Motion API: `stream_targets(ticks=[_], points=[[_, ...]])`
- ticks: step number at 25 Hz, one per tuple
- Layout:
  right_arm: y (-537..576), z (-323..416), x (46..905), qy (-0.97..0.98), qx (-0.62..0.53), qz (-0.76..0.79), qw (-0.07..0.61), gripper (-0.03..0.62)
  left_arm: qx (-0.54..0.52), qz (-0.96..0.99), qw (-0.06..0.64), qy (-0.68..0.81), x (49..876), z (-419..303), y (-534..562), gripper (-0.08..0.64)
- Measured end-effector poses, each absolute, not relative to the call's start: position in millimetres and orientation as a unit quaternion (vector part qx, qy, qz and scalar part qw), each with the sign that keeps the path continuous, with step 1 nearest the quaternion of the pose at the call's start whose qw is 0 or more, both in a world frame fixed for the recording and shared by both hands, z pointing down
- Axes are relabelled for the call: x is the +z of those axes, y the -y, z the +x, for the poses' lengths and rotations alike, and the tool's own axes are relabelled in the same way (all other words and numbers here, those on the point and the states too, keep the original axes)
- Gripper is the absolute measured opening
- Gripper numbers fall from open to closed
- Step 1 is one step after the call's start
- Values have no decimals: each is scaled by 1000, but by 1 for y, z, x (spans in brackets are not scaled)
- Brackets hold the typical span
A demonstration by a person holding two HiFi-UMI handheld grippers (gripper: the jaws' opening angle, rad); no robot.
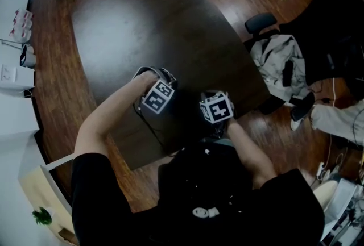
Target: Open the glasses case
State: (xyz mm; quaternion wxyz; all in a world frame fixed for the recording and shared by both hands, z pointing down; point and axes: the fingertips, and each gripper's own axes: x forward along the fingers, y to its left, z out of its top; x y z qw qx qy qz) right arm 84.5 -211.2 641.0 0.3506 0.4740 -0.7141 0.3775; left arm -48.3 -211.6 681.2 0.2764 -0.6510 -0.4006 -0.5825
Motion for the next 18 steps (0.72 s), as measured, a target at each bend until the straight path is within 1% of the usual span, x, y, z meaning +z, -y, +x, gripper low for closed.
stream_targets(ticks=[1,2,6,10,15,18], points=[[211,85,641,714,378,474,350,15,-586,-647,276,403,687,-46,211,350],[211,85,641,715,379,474,349,14,-589,-646,272,403,692,-44,211,365],[213,86,634,725,375,469,338,15,-598,-637,264,409,707,-43,211,371],[211,87,629,730,370,466,336,15,-597,-642,250,411,710,-41,210,387],[207,84,626,735,369,462,331,15,-581,-651,285,396,719,-44,214,403],[207,84,626,741,368,460,324,15,-580,-658,280,389,719,-43,215,398]])
